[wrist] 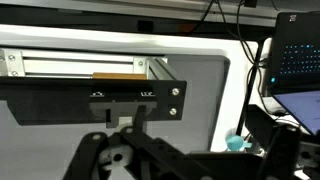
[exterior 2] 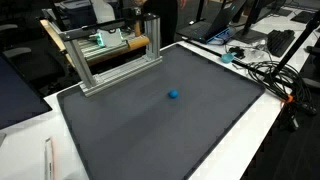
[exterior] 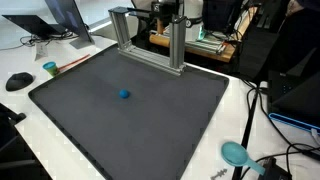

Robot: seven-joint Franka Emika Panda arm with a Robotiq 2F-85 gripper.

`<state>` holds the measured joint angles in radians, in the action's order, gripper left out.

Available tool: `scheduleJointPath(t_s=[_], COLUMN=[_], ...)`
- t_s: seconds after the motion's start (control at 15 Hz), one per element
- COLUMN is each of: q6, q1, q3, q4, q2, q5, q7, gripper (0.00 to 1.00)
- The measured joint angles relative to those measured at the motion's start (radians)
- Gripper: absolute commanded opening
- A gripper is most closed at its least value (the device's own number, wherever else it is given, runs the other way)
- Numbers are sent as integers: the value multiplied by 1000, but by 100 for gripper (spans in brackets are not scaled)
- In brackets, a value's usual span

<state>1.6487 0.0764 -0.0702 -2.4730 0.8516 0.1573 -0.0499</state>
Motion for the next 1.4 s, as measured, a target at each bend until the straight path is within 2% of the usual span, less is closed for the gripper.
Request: scheduleJointPath(t_s=[0.6, 0.8, 1.07, 1.4], q6=[0, 14, 120, 237], q1=[-3, -22, -43, -55], q3=[5, 57, 150, 188], q4=[0, 0, -4, -21], q2=[-3, -35, -98, -174], q5=[0, -3, -14, -65], q7=[6, 55, 140, 191], gripper=[100, 100, 100, 100])
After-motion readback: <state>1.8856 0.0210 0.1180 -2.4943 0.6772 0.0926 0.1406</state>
